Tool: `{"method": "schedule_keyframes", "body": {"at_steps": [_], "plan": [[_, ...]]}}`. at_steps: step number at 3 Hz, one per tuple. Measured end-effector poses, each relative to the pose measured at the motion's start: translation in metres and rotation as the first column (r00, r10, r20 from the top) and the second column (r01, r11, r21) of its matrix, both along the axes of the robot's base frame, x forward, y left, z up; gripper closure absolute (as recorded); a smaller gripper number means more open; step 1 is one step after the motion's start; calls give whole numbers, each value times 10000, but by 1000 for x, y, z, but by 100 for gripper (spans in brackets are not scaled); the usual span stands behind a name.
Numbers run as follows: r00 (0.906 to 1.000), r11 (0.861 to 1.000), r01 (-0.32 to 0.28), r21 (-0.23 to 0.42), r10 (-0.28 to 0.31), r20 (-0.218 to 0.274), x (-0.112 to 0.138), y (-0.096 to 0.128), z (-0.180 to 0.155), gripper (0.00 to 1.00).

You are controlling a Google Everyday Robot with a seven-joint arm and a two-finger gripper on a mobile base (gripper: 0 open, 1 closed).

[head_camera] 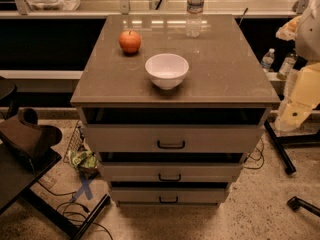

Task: Open top drawer

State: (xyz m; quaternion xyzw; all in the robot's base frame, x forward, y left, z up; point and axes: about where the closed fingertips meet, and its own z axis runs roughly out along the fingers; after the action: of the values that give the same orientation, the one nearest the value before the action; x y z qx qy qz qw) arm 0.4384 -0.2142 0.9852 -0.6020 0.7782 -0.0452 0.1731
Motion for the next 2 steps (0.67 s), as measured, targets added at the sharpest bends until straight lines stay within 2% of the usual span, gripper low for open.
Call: {"method": "schedule_keyframes", "body": {"at_steps": [1, 2], "plan": [[10000, 10000, 0, 0, 0, 2, 0, 0, 0, 0], [9997, 9997, 94, 214, -98, 211, 8, 6, -13, 0]]}}
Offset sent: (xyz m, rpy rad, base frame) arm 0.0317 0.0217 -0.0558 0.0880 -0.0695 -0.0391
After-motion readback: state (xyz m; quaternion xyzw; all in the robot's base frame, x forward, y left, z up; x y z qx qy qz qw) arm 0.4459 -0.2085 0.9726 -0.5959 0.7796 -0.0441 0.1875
